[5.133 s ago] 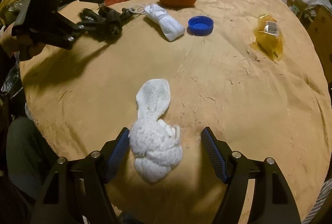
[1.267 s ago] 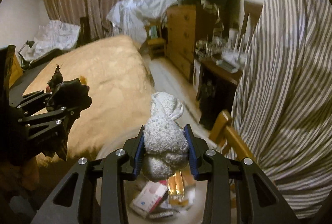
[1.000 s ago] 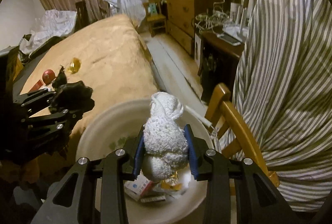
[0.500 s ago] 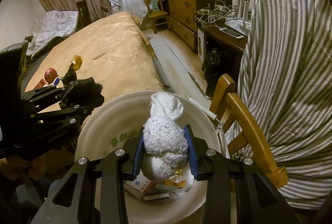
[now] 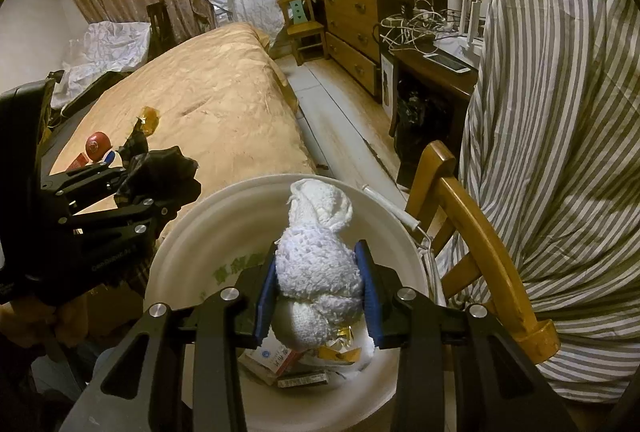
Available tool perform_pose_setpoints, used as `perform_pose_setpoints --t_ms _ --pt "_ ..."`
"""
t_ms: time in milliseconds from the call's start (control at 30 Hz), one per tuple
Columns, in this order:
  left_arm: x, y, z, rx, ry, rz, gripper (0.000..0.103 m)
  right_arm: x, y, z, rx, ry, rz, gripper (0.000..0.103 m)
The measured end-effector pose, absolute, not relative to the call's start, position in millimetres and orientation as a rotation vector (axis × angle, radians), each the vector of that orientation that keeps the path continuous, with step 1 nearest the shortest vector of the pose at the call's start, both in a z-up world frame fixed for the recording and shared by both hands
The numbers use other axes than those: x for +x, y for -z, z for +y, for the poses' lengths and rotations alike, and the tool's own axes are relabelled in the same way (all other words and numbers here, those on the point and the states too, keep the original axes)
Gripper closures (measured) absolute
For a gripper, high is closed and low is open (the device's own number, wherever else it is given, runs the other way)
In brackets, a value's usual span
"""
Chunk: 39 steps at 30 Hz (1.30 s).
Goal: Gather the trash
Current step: 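Open left tool over the bucket while right tool releases the white sock, then move both open tools back over the remaining trash on the bed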
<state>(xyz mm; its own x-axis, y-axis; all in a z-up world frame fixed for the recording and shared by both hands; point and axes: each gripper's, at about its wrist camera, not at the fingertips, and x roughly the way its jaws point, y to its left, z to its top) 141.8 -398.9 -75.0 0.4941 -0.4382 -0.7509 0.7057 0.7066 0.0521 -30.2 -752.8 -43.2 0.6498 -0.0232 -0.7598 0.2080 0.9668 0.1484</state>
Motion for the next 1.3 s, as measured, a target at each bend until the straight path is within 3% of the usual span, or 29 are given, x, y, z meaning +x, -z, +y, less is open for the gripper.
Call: perform_pose_setpoints --t_ms 100,167,233,1000,1300 --pt "142.7 74.2 -399.9 0.381 0.713 0.785 0.068 -30.1 44.1 -750.1 0.227 0.132 0.855 0.063" --pt "144.0 73.7 -400.2 0.376 0.712 0.788 0.054 -31.2 43.0 -752.1 0.234 0.132 0.848 0.046" --pt "144.2 73.0 -399.5 0.375 0.705 0.781 0.045 -32.3 41.7 -753.3 0.241 0.138 0.836 0.039" --pt "144.1 64.4 -390.0 0.360 0.698 0.772 0.043 -30.8 31.3 -742.5 0.245 0.123 0.812 0.037" --pt "161.7 71.7 -336.3 0.305 0.634 0.797 0.038 -14.8 13.4 -689.5 0.222 0.022 0.745 0.029"
